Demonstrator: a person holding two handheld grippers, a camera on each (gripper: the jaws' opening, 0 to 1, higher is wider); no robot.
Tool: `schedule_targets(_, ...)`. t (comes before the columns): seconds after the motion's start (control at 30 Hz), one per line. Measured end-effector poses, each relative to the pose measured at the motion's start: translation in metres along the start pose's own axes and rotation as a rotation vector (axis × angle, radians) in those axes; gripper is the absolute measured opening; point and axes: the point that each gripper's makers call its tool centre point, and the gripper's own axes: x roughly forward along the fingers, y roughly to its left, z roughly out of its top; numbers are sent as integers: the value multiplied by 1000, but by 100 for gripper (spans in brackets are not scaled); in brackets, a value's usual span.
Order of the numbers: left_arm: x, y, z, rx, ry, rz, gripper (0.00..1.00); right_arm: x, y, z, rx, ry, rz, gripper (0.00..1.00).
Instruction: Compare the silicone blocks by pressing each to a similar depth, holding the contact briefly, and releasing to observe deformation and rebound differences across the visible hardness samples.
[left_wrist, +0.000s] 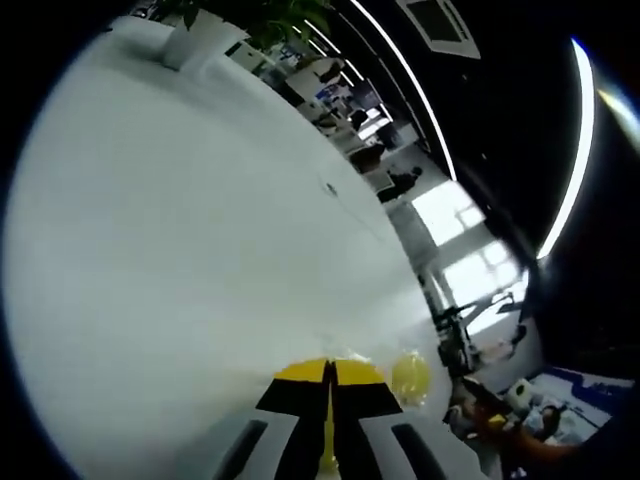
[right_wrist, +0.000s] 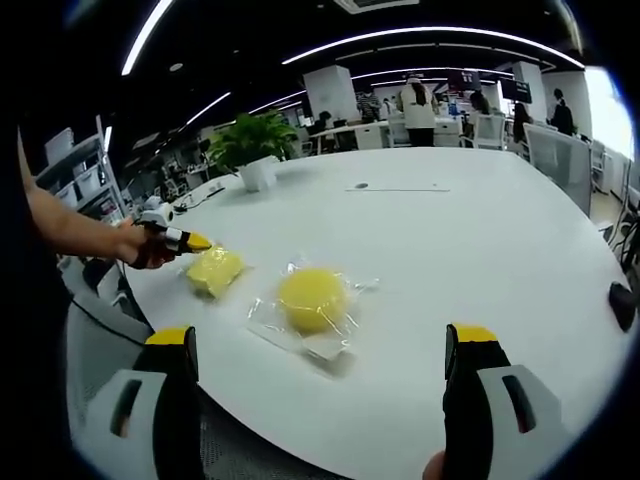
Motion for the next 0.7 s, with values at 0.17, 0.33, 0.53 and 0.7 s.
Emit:
schedule_targets(0.17, -3, -11, 1, -1, -37, -26, 0, 1, 1, 1, -9, 3, 9, 96)
schedule_targets(0.33, -7, -24, 3, 21, -52, -56, 0, 2, 2, 4, -19, 4, 20, 96)
schedule_targets(0.53, -12, -35, 1, 138, -30, -30, 0, 5, 5, 6, -27, -1, 38, 96)
schedule_targets(0.7, -18, -51, 5, 195, -54, -52, 0, 6, 10, 9, -32, -6, 50, 96)
